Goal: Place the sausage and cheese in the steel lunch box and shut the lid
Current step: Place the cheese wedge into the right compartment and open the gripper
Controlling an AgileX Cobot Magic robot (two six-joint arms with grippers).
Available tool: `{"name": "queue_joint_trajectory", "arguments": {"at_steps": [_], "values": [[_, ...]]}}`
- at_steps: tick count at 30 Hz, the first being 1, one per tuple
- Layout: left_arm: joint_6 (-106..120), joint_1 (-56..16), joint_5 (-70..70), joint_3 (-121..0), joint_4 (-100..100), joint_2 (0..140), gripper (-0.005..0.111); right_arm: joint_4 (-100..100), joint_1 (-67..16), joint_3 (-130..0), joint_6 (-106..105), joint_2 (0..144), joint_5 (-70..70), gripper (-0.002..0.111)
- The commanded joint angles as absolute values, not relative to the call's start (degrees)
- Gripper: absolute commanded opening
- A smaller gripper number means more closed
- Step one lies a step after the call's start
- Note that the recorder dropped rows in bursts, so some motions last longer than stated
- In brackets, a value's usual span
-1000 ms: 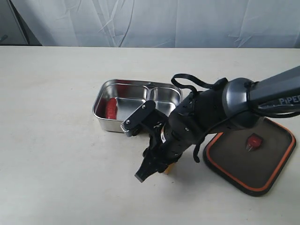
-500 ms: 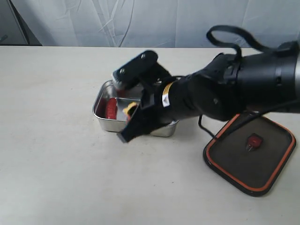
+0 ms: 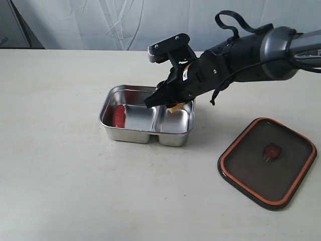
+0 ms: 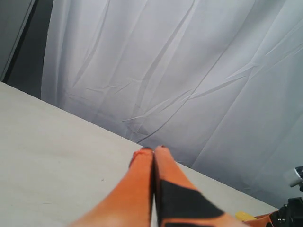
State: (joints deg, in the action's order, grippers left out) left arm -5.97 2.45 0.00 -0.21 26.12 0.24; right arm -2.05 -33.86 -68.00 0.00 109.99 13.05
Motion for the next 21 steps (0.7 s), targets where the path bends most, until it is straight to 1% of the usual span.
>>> {"name": "queue_joint_trajectory", "arguments": {"at_steps": [1,3,5,9,10,11,12,16,21], "values": [[-5.8,2.1,-0.7,0.0,26.0,0.0,0.000,-2.6,-33.3,-68.8,0.0,112.0,13.8,-0.001],[-5.8,2.1,-1.2,0.0,26.0,0.0,0.000,-2.6,-33.2,-68.8,0.3,112.5,14.8,0.004],[-5.8,2.1,-1.5,0.0,26.1,0.0,0.000,-2.9,-33.2,-68.8,0.3,112.8,15.8,0.016],[-5.8,2.1,-1.7,0.0,28.0,0.0,0.000,-3.1,-33.2,-68.8,0.3,112.8,15.9,0.050],[-5.8,2.1,-1.7,0.0,28.0,0.0,0.000,-3.1,-33.2,-68.8,0.0,112.8,15.9,0.057],[-5.8,2.1,-1.7,0.0,28.0,0.0,0.000,-3.1,-33.2,-68.8,0.0,112.8,15.8,0.061],[-5.8,2.1,-1.7,0.0,28.0,0.0,0.000,-3.1,-33.2,-69.0,0.4,112.8,16.3,0.064],[-5.8,2.1,-3.1,0.0,28.0,0.0,0.000,-3.1,-33.2,-69.0,3.1,110.7,17.4,0.064],[-6.1,2.1,-3.0,0.0,32.2,0.0,0.000,-2.8,-33.2,-69.0,3.3,104.3,20.9,0.064]]}}
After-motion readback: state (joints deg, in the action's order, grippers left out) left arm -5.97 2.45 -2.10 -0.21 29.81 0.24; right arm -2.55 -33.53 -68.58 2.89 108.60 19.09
